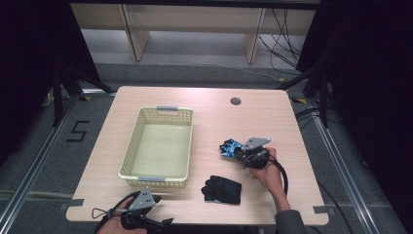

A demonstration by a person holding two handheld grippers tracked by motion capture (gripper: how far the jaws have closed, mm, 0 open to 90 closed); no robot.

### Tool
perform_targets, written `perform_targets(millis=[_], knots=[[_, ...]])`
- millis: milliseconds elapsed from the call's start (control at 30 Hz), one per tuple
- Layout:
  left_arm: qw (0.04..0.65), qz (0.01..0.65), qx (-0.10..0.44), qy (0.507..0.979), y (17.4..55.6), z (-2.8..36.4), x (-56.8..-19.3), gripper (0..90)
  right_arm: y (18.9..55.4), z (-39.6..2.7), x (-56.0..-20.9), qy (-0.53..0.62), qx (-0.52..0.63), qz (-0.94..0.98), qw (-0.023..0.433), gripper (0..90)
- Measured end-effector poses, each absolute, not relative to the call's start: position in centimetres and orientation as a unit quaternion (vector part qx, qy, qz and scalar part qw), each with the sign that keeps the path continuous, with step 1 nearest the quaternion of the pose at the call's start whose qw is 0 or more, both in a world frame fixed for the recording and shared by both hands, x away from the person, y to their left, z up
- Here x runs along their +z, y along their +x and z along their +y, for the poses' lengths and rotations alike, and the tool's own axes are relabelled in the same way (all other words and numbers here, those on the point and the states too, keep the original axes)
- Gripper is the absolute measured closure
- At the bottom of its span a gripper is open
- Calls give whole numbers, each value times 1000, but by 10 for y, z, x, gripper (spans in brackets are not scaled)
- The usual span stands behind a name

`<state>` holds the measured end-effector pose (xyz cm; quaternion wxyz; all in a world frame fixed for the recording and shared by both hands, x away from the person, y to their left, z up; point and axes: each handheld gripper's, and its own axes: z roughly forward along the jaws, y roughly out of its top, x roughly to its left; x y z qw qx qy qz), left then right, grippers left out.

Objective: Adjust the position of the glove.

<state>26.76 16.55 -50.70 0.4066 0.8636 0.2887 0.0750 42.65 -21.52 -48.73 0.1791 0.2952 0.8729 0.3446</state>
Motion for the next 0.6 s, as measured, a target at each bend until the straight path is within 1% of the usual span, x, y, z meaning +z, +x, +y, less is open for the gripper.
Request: perform_targets(millis=[33,100,133,167,200,300,333,367,433,567,600], knots=[[413,295,70,859,266,164,-507,175,425,-216,-483,296,351,870,181,870],[402,293,72,864,267,166,-507,174,422,-217,-469,282,370,864,192,871],[415,303,71,855,266,164,-508,174,419,-217,-464,285,375,862,188,870],[420,296,71,855,266,164,-507,175,415,-216,-455,277,386,859,190,870],[404,288,76,865,267,167,-506,174,413,-215,-451,267,393,858,193,871],[413,297,73,858,266,166,-506,174,400,-210,-436,260,416,849,197,871],[417,299,71,855,266,165,-507,175,395,-208,-434,261,419,848,192,871],[407,291,75,863,266,167,-506,175,388,-205,-432,246,422,852,190,871],[404,288,76,865,267,167,-506,174,381,-199,-433,235,418,858,186,871],[407,297,74,860,266,166,-507,174,364,-190,-435,216,416,867,173,871],[404,286,77,865,267,168,-506,174,361,-188,-434,208,417,868,172,870]])
